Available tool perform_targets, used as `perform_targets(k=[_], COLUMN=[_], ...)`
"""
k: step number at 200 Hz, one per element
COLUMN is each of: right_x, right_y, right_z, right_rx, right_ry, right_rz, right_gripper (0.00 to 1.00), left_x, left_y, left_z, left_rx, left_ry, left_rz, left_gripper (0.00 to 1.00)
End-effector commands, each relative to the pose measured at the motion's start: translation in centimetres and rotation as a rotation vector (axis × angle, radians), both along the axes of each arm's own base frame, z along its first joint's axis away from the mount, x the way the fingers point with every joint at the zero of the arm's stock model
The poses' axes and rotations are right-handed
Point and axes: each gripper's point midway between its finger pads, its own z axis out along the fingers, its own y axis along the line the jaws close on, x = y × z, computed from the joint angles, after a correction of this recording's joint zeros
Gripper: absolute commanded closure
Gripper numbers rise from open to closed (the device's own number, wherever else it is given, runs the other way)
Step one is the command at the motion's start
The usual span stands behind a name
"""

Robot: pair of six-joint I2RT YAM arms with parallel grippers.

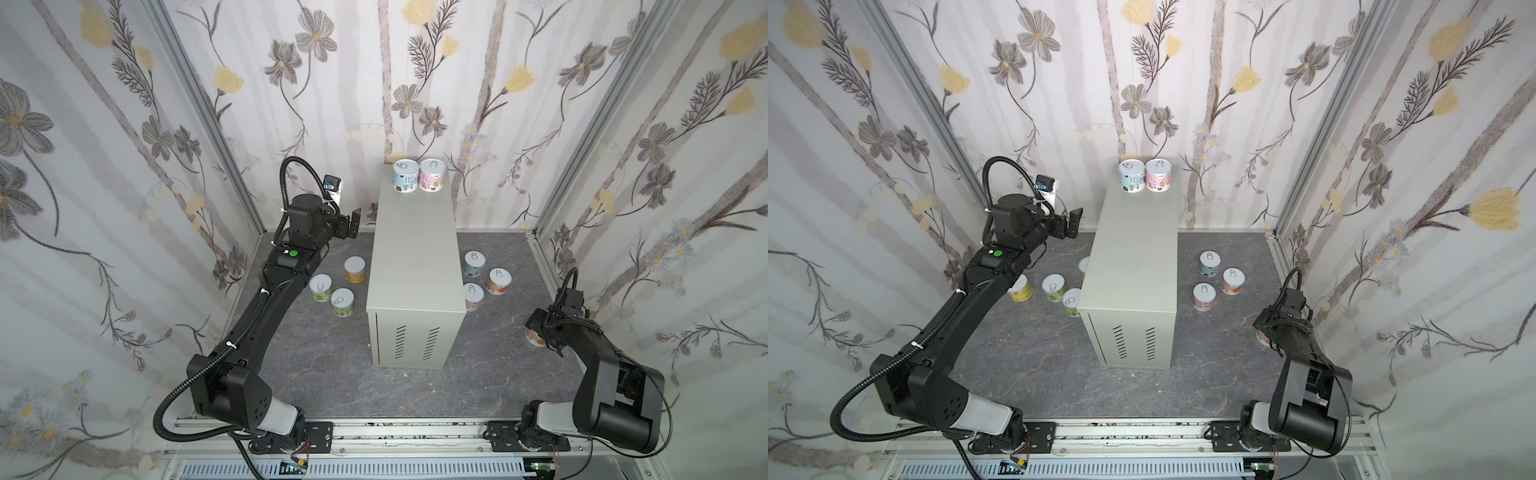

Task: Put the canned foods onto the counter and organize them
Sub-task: 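Close the right gripper on the orange-labelled can, then lift the orange-labelled can up toward the cabinet top with the right gripper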

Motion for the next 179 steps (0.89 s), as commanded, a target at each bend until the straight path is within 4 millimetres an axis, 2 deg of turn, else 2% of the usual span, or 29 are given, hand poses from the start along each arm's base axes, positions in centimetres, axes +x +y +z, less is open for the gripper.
perform_targets(k=[1, 22, 25, 45, 69, 100, 124, 153, 179], right_x=[0.1, 0.0, 0.7, 1.1, 2.2, 3.6, 4.4, 5.0, 5.2], right_y=[0.4, 0.6, 0.4, 0.7, 1.9, 3.5, 5.4, 8.5, 11.7], right_z=[1.1, 2.1, 3.2, 5.1, 8.4, 14.2, 19.4, 25.8, 30.6], right_rx=[-0.005, -0.005, -0.014, -0.006, 0.031, 0.033, 0.002, -0.018, -0.029], right_ry=[0.001, 0.011, -0.011, -0.019, -0.06, -0.12, -0.175, -0.247, -0.305], right_rz=[0.057, 0.087, 0.093, 0.119, 0.2, 0.303, 0.387, 0.496, 0.591], right_gripper=[0.51, 0.54, 0.54, 0.55, 0.55, 0.57, 0.58, 0.57, 0.57], left_x=[-0.6, -1.4, -1.5, -2.4, -3.2, -4.5, -5.7, -7.5, -8.6], left_y=[0.4, 0.4, 0.4, 0.5, 0.3, -0.6, -1.7, -2.7, -3.9], left_z=[1.1, 1.6, 1.6, 1.9, 2.0, 1.7, 1.7, 2.8, 3.8], left_rx=[0.02, 0.03, 0.031, 0.034, 0.043, 0.054, 0.06, 0.061, 0.047], left_ry=[-0.034, -0.043, -0.044, -0.054, -0.059, -0.041, -0.036, -0.066, -0.051], left_rz=[0.006, -0.008, -0.012, -0.021, -0.043, -0.119, -0.203, -0.294, -0.379], left_gripper=[0.0, 0.0, 0.0, 0.0, 0.0, 0.0, 0.0, 0.0, 0.0])
